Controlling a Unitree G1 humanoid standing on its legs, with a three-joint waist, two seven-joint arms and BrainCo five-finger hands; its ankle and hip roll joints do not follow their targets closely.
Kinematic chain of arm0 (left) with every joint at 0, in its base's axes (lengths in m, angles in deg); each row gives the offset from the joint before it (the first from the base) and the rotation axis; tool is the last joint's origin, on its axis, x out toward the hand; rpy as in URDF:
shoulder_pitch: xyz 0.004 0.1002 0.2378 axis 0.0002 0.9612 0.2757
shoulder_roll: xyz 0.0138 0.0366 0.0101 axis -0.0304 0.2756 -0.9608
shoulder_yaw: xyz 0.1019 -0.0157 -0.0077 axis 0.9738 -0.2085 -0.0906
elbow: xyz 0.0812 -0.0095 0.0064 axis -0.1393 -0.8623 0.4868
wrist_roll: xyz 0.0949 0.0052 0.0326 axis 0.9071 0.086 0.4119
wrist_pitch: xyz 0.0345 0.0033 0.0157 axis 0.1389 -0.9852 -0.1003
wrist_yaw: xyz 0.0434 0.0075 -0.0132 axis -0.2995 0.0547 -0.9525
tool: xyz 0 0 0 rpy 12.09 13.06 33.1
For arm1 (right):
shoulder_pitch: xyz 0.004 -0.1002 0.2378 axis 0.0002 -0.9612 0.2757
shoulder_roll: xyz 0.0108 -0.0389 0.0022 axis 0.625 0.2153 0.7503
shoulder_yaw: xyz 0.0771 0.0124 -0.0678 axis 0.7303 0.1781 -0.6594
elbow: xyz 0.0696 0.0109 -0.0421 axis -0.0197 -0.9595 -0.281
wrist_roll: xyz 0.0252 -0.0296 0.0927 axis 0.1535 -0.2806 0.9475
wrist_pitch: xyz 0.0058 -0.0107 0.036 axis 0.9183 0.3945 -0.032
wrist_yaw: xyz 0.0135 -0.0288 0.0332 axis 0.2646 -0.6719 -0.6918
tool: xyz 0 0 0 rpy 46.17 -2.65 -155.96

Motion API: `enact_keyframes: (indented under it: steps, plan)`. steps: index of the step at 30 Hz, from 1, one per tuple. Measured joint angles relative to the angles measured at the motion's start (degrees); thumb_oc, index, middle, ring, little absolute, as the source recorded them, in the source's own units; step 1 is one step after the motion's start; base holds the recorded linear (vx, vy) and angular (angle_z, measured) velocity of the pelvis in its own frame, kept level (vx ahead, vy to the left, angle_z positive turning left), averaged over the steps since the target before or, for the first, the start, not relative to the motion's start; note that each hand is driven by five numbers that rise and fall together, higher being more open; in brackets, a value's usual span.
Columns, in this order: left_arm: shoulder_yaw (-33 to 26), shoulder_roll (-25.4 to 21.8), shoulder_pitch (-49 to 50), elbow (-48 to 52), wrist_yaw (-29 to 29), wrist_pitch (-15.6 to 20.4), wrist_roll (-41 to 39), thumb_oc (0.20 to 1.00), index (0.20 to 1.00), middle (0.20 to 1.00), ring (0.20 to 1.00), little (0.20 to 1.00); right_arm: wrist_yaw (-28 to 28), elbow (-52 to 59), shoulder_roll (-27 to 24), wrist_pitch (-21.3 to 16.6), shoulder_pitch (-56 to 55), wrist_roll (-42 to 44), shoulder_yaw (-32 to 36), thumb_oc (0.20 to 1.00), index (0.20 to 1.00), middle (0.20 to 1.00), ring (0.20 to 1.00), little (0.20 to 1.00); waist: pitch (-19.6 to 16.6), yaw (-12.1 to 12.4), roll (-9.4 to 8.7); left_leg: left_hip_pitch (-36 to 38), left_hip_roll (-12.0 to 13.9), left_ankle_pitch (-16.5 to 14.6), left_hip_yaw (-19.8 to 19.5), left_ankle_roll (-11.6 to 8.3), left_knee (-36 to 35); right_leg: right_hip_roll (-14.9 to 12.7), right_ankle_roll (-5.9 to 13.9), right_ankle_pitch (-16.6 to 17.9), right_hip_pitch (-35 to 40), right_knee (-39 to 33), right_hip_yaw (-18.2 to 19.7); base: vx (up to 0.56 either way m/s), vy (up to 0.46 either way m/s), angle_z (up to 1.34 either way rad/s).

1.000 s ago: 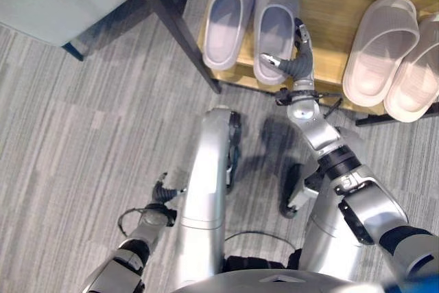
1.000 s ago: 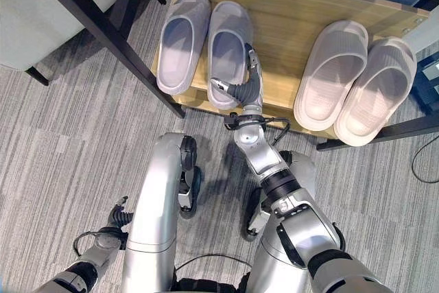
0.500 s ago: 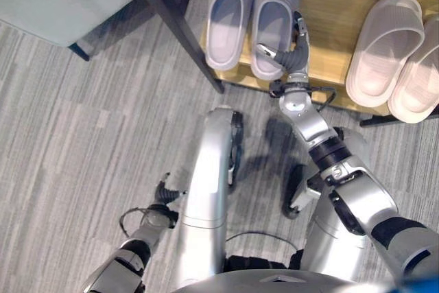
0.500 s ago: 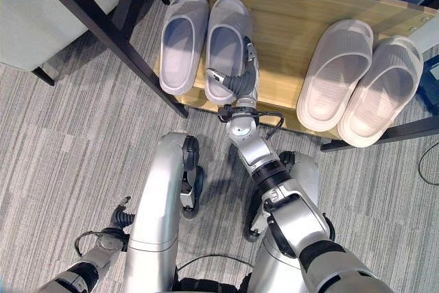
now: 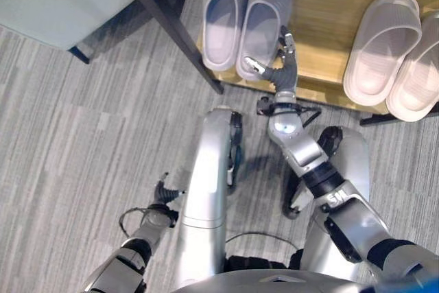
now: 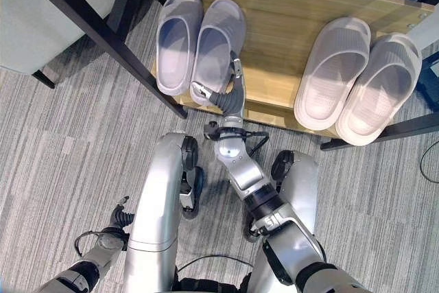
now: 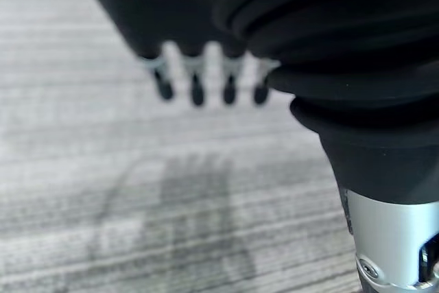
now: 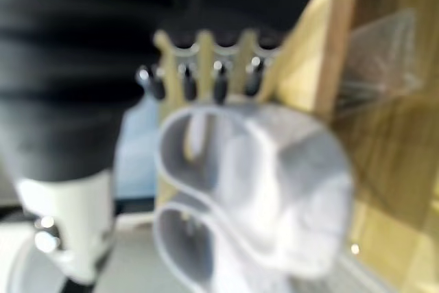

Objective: Arrange the slippers neatly on the shoe rack.

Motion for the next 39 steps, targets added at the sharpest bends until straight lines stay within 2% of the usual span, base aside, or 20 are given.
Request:
enact_keyframes:
  steps: [10, 12, 13, 14, 16, 17, 18, 19, 21, 22, 24, 26, 27, 28, 29, 30, 31, 33, 35, 39]
  plan:
    - [-0.3, 0.2, 1.1, 0.4, -0.6, 0.0, 1.7, 1.000, 1.000, 1.000, 1.000, 1.000, 3.5, 13.5, -5.6, -0.4, -9.7, -7.0, 7.6, 1.000, 1.000, 1.000, 1.000, 1.000, -0.1, -2.8, 0.01, 0.3, 0.1, 0.0, 0.2, -0.16, -0.6, 0.2, -0.06, 0.0, -0.2, -0.4, 0.2, -0.04, -0.006, 0.00]
    - [-2.0, 1.3, -0.8, 0.6, -0.6, -0.2, 2.1, 1.000, 1.000, 1.000, 1.000, 1.000, 3.2, 13.1, -9.1, -0.4, -9.5, -9.2, 7.6, 1.000, 1.000, 1.000, 1.000, 1.000, -0.2, -3.3, 0.09, 0.8, -0.5, 1.2, 0.5, -1.40, -4.6, -0.7, 0.77, 0.5, -0.2, -3.9, 0.2, -0.18, 0.015, 0.07]
    - [-2.1, 1.6, -2.2, 0.8, -0.6, 0.0, 2.3, 1.000, 1.000, 1.000, 1.000, 1.000, 2.9, 12.9, -10.2, -0.5, -9.5, -10.2, 8.2, 1.000, 1.000, 1.000, 1.000, 1.000, -0.2, -3.0, -0.10, 1.7, -0.1, 2.8, 0.7, -0.28, -8.0, -0.7, -1.21, 2.1, 0.1, -7.1, -0.5, -0.25, -0.012, 0.07]
    - [-2.4, 2.2, -4.3, 1.6, -0.5, 0.1, 2.3, 1.000, 1.000, 1.000, 1.000, 1.000, 2.3, 12.9, -11.4, -0.8, -9.6, -11.5, 9.2, 1.000, 1.000, 1.000, 1.000, 1.000, -0.3, -2.9, -0.12, 2.4, -0.3, 5.2, 0.5, -0.26, -13.6, -1.2, -1.58, 4.2, 0.7, -12.3, -1.8, -0.27, 0.047, 0.14]
    - [-2.3, 2.8, -8.6, 3.8, -0.4, 0.9, 2.9, 1.000, 1.000, 1.000, 1.000, 1.000, 1.6, 12.4, -13.5, -1.2, -9.0, -12.0, 9.5, 1.000, 1.000, 1.000, 1.000, 1.000, -0.4, -3.0, -0.24, 4.3, -2.4, 11.4, -0.9, -1.90, -26.7, -2.1, -2.55, 10.2, 2.6, -24.7, -4.9, -0.18, 0.061, 0.29]
    - [-2.3, 3.3, -9.6, 5.8, -0.4, 1.7, 4.2, 1.000, 1.000, 1.000, 1.000, 1.000, 0.6, 12.4, -13.7, -1.3, -8.1, -12.5, 9.4, 1.000, 1.000, 1.000, 1.000, 1.000, -0.9, -2.9, -0.23, 6.8, -2.6, 15.2, -1.9, -2.41, -35.4, -1.7, -1.99, 14.0, 5.0, -33.4, -7.3, -0.14, 0.011, 0.11]
    - [-1.1, 3.3, -9.1, 8.0, -0.1, 1.7, 5.0, 1.000, 1.000, 1.000, 1.000, 1.000, -0.1, 12.3, -13.7, -1.9, -7.7, -12.5, 9.3, 1.000, 1.000, 1.000, 1.000, 1.000, -1.0, -2.8, -0.27, 11.2, -1.8, 15.9, -2.5, -1.98, -40.4, -1.2, -3.71, 15.0, 9.8, -38.6, -9.2, -0.19, 0.031, -0.04]
    - [-0.4, 2.7, -8.4, 9.2, -0.1, 1.4, 5.9, 1.000, 1.000, 1.000, 1.000, 1.000, -0.7, 11.4, -13.1, -2.0, -7.9, -12.4, 8.8, 1.000, 1.000, 1.000, 1.000, 1.000, -1.5, -2.3, -0.62, 15.7, -1.5, 16.2, -3.1, -2.22, -44.6, -1.0, -3.97, 15.7, 14.6, -43.2, -10.5, -0.15, 0.068, 0.10]
    - [-0.5, 1.3, -2.9, 11.3, -0.2, 1.3, 6.1, 1.000, 1.000, 1.000, 1.000, 1.000, -3.2, 6.3, -13.2, -3.8, -14.8, -12.4, 5.4, 1.000, 1.000, 1.000, 1.000, 1.000, -7.2, -2.3, -1.95, 25.7, -1.9, 21.4, -3.4, -3.14, -60.3, -0.3, -2.10, 20.4, 24.3, -58.2, -12.8, -0.11, 0.058, 0.23]
    - [-0.9, 1.2, 0.2, 11.3, -0.2, 1.5, 6.0, 1.000, 1.000, 1.000, 1.000, 1.000, -4.1, 4.9, -13.1, -3.9, -18.7, -12.3, 3.7, 1.000, 1.000, 1.000, 1.000, 1.000, -9.9, -2.4, -2.70, 28.6, -2.2, 22.7, -3.3, -3.22, -64.3, 0.0, -1.64, 21.5, 27.0, -61.7, -13.1, -0.07, 0.035, 0.18]
    - [-0.3, 1.5, 7.6, 11.3, 0.1, 2.2, 6.1, 1.000, 1.000, 1.000, 1.000, 1.000, -9.7, -2.8, -13.2, -4.8, -31.3, -10.9, 0.2, 1.000, 1.000, 1.000, 1.000, 1.000, -14.8, -2.4, -3.96, 42.8, -2.7, 26.0, -3.4, -3.05, -77.9, 0.6, 1.76, 25.6, 40.3, -75.0, -14.2, 0.02, 0.027, 0.05]
    - [0.1, -1.1, 11.8, 13.1, 1.9, 2.4, 6.3, 1.000, 1.000, 1.000, 1.000, 1.000, -13.3, -5.7, -14.5, -5.3, -40.0, -8.3, 1.8, 1.000, 1.000, 1.000, 1.000, 1.000, -17.9, -3.7, -4.67, 47.0, -2.7, 26.4, -3.7, -2.28, -82.3, 1.1, 1.75, 26.4, 45.8, -80.8, -15.6, 0.13, 0.038, -0.02]
    - [-0.1, -2.3, 13.7, 14.1, 3.3, 2.4, 6.7, 1.000, 1.000, 1.000, 1.000, 1.000, -15.3, -8.3, -14.5, -4.7, -44.1, -5.9, 3.6, 1.000, 1.000, 1.000, 1.000, 1.000, -18.7, -4.0, -5.75, 51.7, -2.6, 26.8, -3.7, -2.18, -85.8, 1.7, 2.93, 26.9, 50.6, -84.7, -15.9, 0.17, 0.012, -0.03]
    - [0.4, -2.7, 14.9, 14.9, 4.8, 2.3, 6.7, 1.000, 1.000, 1.000, 1.000, 1.000, -17.4, -11.1, -13.7, -4.2, -48.1, -3.2, 6.2, 1.000, 1.000, 1.000, 1.000, 1.000, -19.3, -4.0, -6.77, 59.7, -2.3, 29.4, -3.4, -2.34, -92.9, 2.4, 4.43, 30.0, 58.0, -91.7, -16.8, 0.11, 0.021, -0.22]
    - [2.1, -2.3, 17.9, 16.6, 6.0, 3.4, 6.9, 1.000, 1.000, 1.000, 1.000, 1.000, -18.2, -12.2, -13.6, -4.2, -52.6, -1.6, 7.4, 1.000, 1.000, 1.000, 1.000, 1.000, -21.8, -4.0, -7.48, 67.0, -2.4, 32.5, -3.5, -2.77, -101.5, 2.6, 7.43, 33.3, 63.4, -97.4, -17.7, 0.23, -0.028, -0.56]
    - [2.9, -2.9, 18.2, 18.4, 8.1, 4.5, 8.0, 1.000, 1.000, 1.000, 1.000, 1.000, -20.2, -13.7, -14.9, -5.0, -53.0, -1.0, 9.0, 1.000, 1.000, 1.000, 1.000, 1.000, -24.0, -4.3, -8.95, 68.5, -2.7, 31.6, -4.2, -2.10, -102.4, 1.5, 6.93, 34.8, 65.2, -100.8, -17.6, 0.22, -0.011, -0.44]
    - [3.4, -2.8, 18.1, 18.7, 8.7, 4.5, 8.0, 1.000, 1.000, 1.000, 1.000, 1.000, -20.5, -14.7, -14.0, -4.9, -53.2, -0.8, 10.2, 1.000, 1.000, 1.000, 1.000, 1.000, -23.9, -4.6, -8.69, 69.2, -2.5, 31.9, -4.7, -2.00, -102.6, 2.0, 5.85, 35.9, 66.8, -102.5, -18.1, 0.23, -0.030, -0.18]
    - [4.4, -2.6, 20.1, 22.4, 11.3, 4.0, 8.0, 1.000, 1.000, 1.000, 1.000, 1.000, -22.6, -23.7, -11.0, -4.6, -52.6, 0.0, 12.3, 1.000, 1.000, 1.000, 1.000, 1.000, -24.5, -4.7, -7.51, 78.5, -2.1, 35.3, -4.7, -2.05, -111.5, 3.3, 7.69, 38.6, 75.3, -110.6, -19.0, 0.22, -0.023, 0.10]
    - [5.4, -2.2, 19.9, 23.3, 12.9, 3.3, 9.0, 1.000, 1.000, 1.000, 1.000, 1.000, -23.8, -31.3, -10.0, -4.3, -50.2, 0.0, 12.1, 1.000, 1.000, 1.000, 1.000, 1.000, -26.3, -4.6, -6.62, 83.8, -1.8, 37.2, -3.8, -2.02, -117.0, 4.0, 7.02, 40.3, 79.5, -115.0, -18.7, 0.19, -0.021, -0.20]
    - [9.0, -1.9, 17.3, 26.6, 13.9, 3.3, 11.2, 1.000, 1.000, 1.000, 1.000, 1.000, -24.4, -38.4, -9.4, -3.9, -45.2, 0.0, 11.8, 1.000, 1.000, 1.000, 1.000, 1.000, -30.0, -5.6, -3.51, 90.7, -0.5, 42.1, -2.7, -2.74, -127.7, 6.4, 7.61, 43.3, 83.5, -121.9, -17.3, 0.14, -0.027, -0.25]
